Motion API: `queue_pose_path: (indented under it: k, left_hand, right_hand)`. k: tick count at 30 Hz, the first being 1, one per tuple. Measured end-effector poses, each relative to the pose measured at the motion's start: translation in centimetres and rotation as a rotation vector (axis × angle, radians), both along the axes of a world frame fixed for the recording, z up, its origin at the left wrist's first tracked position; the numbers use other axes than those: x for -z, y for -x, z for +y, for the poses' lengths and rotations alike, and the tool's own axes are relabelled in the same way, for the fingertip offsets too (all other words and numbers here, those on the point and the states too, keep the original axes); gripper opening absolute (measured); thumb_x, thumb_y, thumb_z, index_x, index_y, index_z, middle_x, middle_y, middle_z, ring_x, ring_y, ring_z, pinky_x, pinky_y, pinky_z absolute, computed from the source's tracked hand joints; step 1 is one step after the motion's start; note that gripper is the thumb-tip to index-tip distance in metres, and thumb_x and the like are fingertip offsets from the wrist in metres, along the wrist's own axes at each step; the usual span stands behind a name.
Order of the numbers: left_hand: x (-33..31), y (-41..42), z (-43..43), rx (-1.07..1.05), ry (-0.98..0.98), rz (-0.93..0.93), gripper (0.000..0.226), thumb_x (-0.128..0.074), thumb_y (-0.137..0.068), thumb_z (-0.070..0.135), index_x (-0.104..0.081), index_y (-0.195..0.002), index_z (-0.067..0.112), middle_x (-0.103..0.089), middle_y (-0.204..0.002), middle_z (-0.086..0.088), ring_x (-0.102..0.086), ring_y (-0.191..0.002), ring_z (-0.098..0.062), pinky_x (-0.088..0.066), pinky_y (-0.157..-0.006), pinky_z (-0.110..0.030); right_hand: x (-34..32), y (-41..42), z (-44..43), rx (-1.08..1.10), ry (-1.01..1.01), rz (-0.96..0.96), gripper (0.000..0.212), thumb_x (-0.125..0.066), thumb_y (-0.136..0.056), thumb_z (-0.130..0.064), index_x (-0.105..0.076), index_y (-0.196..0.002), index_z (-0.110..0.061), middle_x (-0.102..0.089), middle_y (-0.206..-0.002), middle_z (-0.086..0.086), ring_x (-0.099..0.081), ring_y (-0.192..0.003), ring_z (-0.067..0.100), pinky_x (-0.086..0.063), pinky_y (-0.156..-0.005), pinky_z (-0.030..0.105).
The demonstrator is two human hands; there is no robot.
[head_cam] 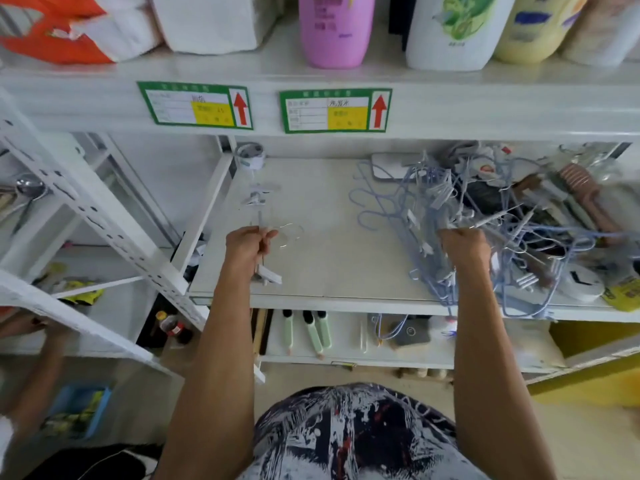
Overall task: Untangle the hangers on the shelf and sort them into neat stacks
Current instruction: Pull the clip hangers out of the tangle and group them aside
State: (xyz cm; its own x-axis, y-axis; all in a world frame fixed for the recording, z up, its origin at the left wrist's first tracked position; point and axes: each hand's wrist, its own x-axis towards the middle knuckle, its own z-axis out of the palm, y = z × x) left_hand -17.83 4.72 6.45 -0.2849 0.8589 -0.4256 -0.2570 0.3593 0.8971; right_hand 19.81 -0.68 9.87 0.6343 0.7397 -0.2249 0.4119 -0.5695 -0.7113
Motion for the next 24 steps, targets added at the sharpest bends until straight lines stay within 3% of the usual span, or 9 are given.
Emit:
queue_pose_path:
  k: [2,5,7,12,16,20,22,24]
  left_hand:
    - [0.3,0.3,0.3,-0.012,0.022,0.033,0.009,-0.059,-0.091,-0.006,-0.062,-0.100,-0.003,-0.073,-0.091,-0.023,-0.056,-0.049,-0.011,-0.047,-0.050,-0.022]
    - [1.5,0.5,0.3,-0.002,-0.015,0.179,0.010,-0.061,-0.088,-0.004,-0.068,-0.083,0.001,-0.072,-0.071,-0.013,-0.056,-0.053,-0.016,-0.045,-0.051,-0.027]
    - [2.9,1.0,0.4,0.022,-0.064,0.326,0.015,-0.065,-0.087,-0.002,-0.072,-0.074,0.000,-0.069,-0.060,-0.010,-0.058,-0.053,-0.019,-0.046,-0.053,-0.029]
    - [3.9,2.3,1.0,0.063,-0.050,0.648,0.007,-0.069,-0.079,-0.002,-0.076,-0.079,0.000,-0.074,-0.075,-0.014,-0.071,-0.069,-0.021,-0.060,-0.066,-0.032]
    - [4.2,2.5,2.5,0.080,-0.033,0.843,0.012,-0.064,-0.083,0.001,-0.076,-0.085,-0.001,-0.074,-0.079,-0.015,-0.070,-0.074,-0.025,-0.051,-0.057,-0.026]
    - [5.6,3.4,3.8,0.078,0.004,1.073,0.016,-0.067,-0.082,0.019,-0.077,-0.085,0.007,-0.073,-0.077,-0.011,-0.067,-0.079,-0.028,-0.057,-0.073,-0.037]
    - [7.2,4.2,4.9,0.066,0.040,1.092,0.023,-0.063,-0.080,0.025,-0.077,-0.089,0.009,-0.072,-0.083,-0.012,-0.064,-0.081,-0.028,-0.056,-0.074,-0.039]
    - [6.6,4.1,4.8,0.085,0.037,1.061,0.024,-0.058,-0.080,0.018,-0.075,-0.094,0.007,-0.071,-0.092,-0.012,-0.064,-0.084,-0.027,-0.056,-0.072,-0.038]
  right_hand:
    - [0.0,0.0,-0.1,0.051,-0.048,0.044,0.032,-0.061,-0.084,-0.036,-0.074,-0.099,-0.011,-0.070,-0.100,0.012,-0.064,-0.095,0.027,-0.050,-0.083,0.034]
    - [0.5,0.4,-0.4,0.024,-0.120,0.102,0.033,-0.057,-0.084,-0.035,-0.071,-0.105,-0.014,-0.064,-0.100,0.005,-0.056,-0.089,0.019,-0.049,-0.087,0.034]
    - [0.6,1.0,-0.6,0.062,-0.170,0.101,0.030,-0.058,-0.083,-0.033,-0.073,-0.101,-0.015,-0.065,-0.096,0.005,-0.059,-0.089,0.021,-0.048,-0.081,0.030]
    - [-0.6,0.2,-1.3,0.106,-0.277,0.246,0.012,-0.060,-0.082,-0.036,-0.061,-0.084,-0.024,-0.060,-0.079,-0.002,-0.055,-0.065,0.014,-0.047,-0.069,0.028]
    - [0.0,0.0,-1.6,0.297,-0.409,0.401,0.014,-0.067,-0.066,-0.028,-0.060,-0.060,-0.018,-0.057,-0.059,0.003,-0.049,-0.046,0.013,-0.040,-0.052,0.030]
    - [-0.1,-0.8,-2.4,0.343,-0.464,0.668,0.012,-0.069,-0.069,-0.014,-0.058,-0.065,-0.017,-0.053,-0.061,0.003,-0.045,-0.047,0.010,-0.031,-0.043,0.023]
    - [-0.1,-1.6,-2.7,0.361,-0.461,0.777,0.016,-0.067,-0.073,-0.008,-0.057,-0.064,-0.017,-0.052,-0.060,0.000,-0.044,-0.046,0.007,-0.031,-0.041,0.019]
    - [0.0,-2.5,-2.8,0.385,-0.446,0.821,0.018,-0.066,-0.073,-0.011,-0.057,-0.060,-0.020,-0.051,-0.059,-0.002,-0.042,-0.046,0.007,-0.031,-0.042,0.018]
